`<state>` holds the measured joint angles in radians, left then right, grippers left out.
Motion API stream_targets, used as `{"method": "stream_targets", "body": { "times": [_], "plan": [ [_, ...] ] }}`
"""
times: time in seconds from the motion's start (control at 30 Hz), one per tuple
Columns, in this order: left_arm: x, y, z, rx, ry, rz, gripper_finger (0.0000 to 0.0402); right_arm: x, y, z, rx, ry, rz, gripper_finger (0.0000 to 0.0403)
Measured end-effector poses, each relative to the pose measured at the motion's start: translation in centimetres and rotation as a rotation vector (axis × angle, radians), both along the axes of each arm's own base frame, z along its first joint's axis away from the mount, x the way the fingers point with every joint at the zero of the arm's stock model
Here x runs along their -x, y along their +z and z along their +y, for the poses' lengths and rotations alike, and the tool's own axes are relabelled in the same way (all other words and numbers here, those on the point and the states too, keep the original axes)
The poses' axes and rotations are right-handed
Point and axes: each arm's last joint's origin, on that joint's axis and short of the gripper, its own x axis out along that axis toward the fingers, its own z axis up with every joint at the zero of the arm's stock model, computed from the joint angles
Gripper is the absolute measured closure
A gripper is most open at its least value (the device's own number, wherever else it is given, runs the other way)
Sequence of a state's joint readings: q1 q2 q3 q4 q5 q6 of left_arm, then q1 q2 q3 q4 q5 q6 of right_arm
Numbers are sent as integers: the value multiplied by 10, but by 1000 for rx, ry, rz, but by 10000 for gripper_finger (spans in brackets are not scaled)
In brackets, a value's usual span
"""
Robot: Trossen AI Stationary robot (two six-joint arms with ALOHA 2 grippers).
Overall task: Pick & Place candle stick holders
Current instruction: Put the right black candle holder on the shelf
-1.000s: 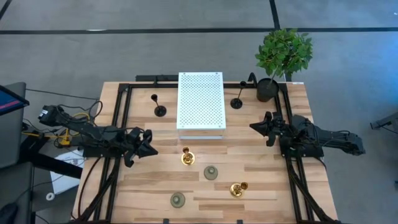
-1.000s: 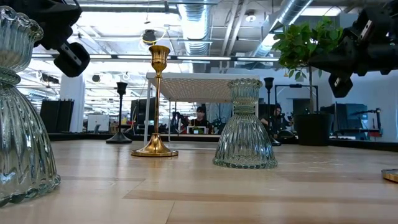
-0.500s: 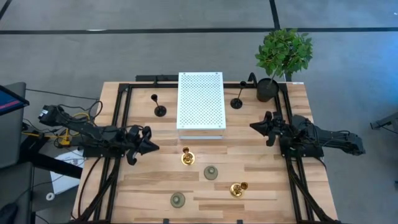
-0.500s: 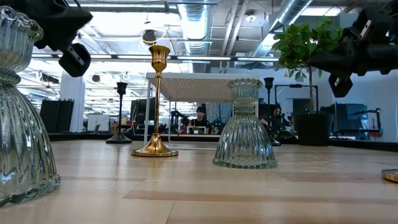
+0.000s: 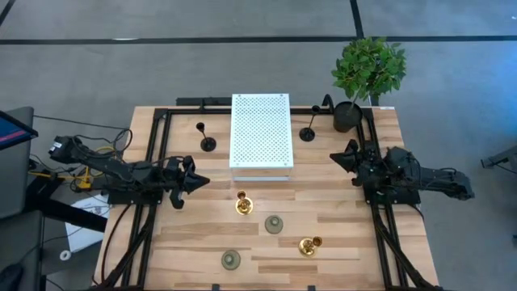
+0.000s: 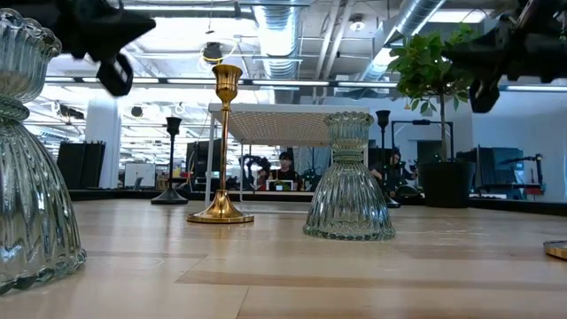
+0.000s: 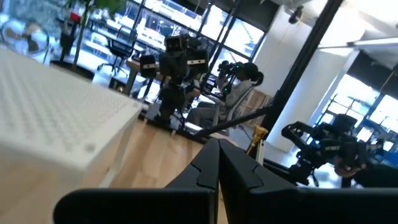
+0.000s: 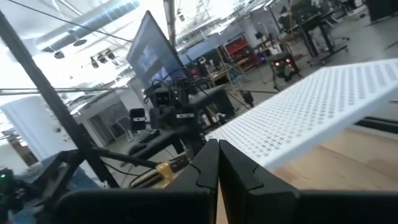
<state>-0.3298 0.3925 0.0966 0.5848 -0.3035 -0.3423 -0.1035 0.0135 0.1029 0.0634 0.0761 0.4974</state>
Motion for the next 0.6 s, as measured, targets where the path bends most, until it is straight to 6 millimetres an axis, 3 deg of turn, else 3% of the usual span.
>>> {"method": "stream_targets", "body": {
  "times": [0.33, 0.6],
  "plan": [
    [-28, 42, -10, -98, 21, 47, 398, 1, 35, 5, 20, 51, 108, 403],
    [-38, 83, -11, -185, 93, 210, 399, -22, 91, 6, 182, 54, 199, 403]
  ]
}}
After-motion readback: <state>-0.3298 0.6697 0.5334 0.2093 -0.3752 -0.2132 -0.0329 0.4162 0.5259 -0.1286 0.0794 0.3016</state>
